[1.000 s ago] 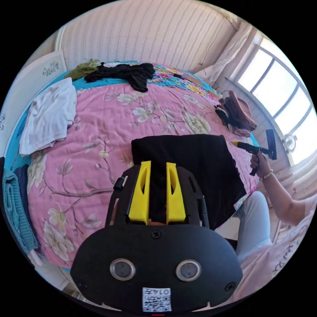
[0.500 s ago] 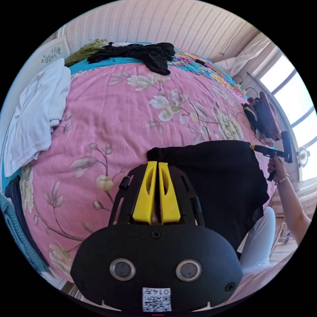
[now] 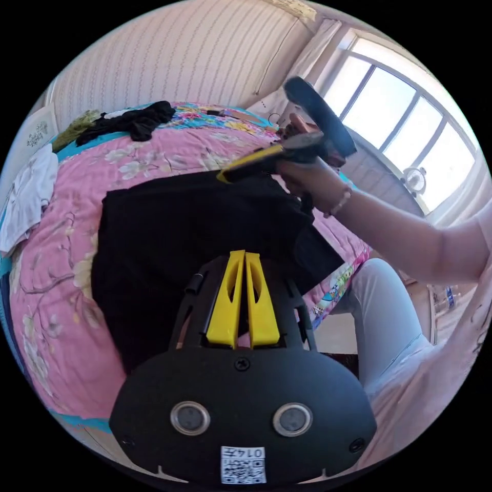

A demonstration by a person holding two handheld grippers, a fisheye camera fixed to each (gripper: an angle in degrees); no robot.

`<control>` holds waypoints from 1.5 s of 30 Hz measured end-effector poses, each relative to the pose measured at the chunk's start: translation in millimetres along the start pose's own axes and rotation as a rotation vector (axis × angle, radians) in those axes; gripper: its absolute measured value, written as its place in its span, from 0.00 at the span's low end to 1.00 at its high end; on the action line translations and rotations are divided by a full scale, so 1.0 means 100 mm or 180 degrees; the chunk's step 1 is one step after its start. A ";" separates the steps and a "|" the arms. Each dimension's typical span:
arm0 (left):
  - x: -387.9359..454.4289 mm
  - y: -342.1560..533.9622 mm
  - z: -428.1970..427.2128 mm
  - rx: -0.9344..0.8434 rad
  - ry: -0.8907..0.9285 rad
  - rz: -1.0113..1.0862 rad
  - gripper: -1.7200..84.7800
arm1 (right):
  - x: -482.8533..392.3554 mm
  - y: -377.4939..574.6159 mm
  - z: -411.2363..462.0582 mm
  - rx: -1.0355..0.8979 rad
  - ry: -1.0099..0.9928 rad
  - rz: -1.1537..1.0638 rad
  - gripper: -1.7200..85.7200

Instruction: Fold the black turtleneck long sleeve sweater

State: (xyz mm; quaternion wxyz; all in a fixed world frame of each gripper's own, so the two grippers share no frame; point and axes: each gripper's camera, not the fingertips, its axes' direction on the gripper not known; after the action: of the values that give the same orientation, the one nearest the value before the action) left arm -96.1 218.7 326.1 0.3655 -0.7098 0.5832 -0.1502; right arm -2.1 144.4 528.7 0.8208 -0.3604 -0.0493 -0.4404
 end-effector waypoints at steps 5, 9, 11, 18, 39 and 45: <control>0.24 0.28 0.33 -0.0038 -0.0311 0.0220 0.01 | -0.03 -0.15 0.57 -0.0395 -0.0256 0.0346 0.02; 0.41 0.24 0.17 0.0016 -0.0308 0.0376 0.01 | -0.08 -0.30 0.32 -0.0580 -0.0373 0.0153 0.02; 0.51 0.29 0.13 0.0139 -0.0290 0.0455 0.01 | -0.11 -0.36 0.22 -0.0366 -0.0147 0.0153 0.01; 0.72 0.47 0.47 -0.0125 -0.0251 0.0680 0.01 | -0.29 -0.29 0.62 -0.0617 0.0351 0.0008 0.01; 1.71 0.45 0.46 0.0592 -0.0310 0.1198 0.18 | 0.46 2.23 -0.74 0.0289 -0.0202 0.1379 0.14; 1.98 0.31 0.78 0.0257 -0.0290 0.1431 0.24 | 0.52 3.25 -0.64 -0.0072 -0.0469 0.1856 0.11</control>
State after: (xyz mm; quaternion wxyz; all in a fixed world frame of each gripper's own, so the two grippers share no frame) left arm -14.4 58.0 208.6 0.4437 -0.5529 0.7030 -0.0560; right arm 261.1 182.8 324.3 0.9028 -0.3994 0.0017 -0.1593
